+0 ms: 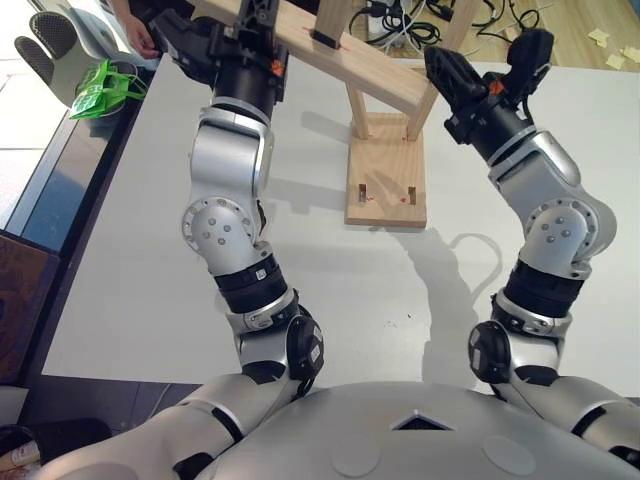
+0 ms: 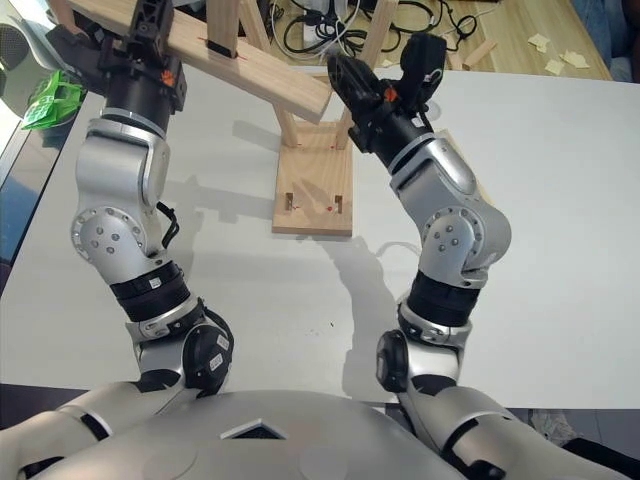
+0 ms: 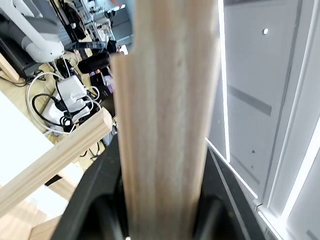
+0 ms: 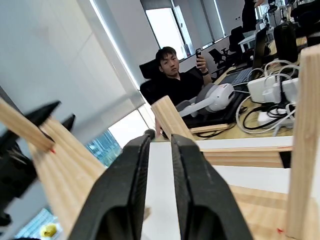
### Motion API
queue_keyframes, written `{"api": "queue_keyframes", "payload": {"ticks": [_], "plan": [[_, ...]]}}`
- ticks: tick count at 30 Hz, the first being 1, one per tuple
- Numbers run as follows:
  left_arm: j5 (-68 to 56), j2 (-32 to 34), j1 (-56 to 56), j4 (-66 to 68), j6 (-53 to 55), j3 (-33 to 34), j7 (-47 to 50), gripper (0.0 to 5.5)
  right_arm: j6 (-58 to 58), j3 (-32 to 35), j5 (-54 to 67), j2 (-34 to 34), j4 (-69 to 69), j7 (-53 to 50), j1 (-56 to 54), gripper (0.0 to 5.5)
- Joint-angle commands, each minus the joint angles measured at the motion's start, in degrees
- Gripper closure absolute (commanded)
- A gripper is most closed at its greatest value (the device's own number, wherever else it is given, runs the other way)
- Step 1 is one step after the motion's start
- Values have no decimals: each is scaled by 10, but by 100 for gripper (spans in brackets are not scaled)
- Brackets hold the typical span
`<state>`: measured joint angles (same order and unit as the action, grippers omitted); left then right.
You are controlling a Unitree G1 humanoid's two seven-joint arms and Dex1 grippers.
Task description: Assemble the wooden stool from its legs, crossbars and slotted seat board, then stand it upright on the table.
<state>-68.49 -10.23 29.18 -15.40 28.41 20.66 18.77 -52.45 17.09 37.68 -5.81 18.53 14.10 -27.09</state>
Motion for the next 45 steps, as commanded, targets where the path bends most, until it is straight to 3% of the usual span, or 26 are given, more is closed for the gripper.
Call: {"api": "queue_keyframes", "payload": {"ticks": [1,5,9,16,24,31,40,45], "plan": [[20,-11,61,38,-66,1,-27,449,-20,66,143,-83,16,-115,-22,395],[20,-5,106,86,-124,5,-57,449,23,83,268,-103,-4,-208,-37,335],[14,-8,147,134,-167,1,-85,449,87,54,327,-114,-42,-238,-51,271],[4,-27,208,214,-215,-5,-123,449,223,-17,378,-158,-115,-227,-126,167],[-33,-44,252,255,-242,-1,-130,449,264,-95,438,-160,-139,-195,-149,18],[-82,-61,245,236,-236,-14,-118,449,275,-130,486,-135,-145,-174,-147,16],[-130,-68,238,215,-237,-38,-103,449,316,-140,468,-123,-190,-146,-171,162],[-145,-75,228,196,-235,-59,-95,449,325,-144,463,-120,-214,-133,-182,162]]}}
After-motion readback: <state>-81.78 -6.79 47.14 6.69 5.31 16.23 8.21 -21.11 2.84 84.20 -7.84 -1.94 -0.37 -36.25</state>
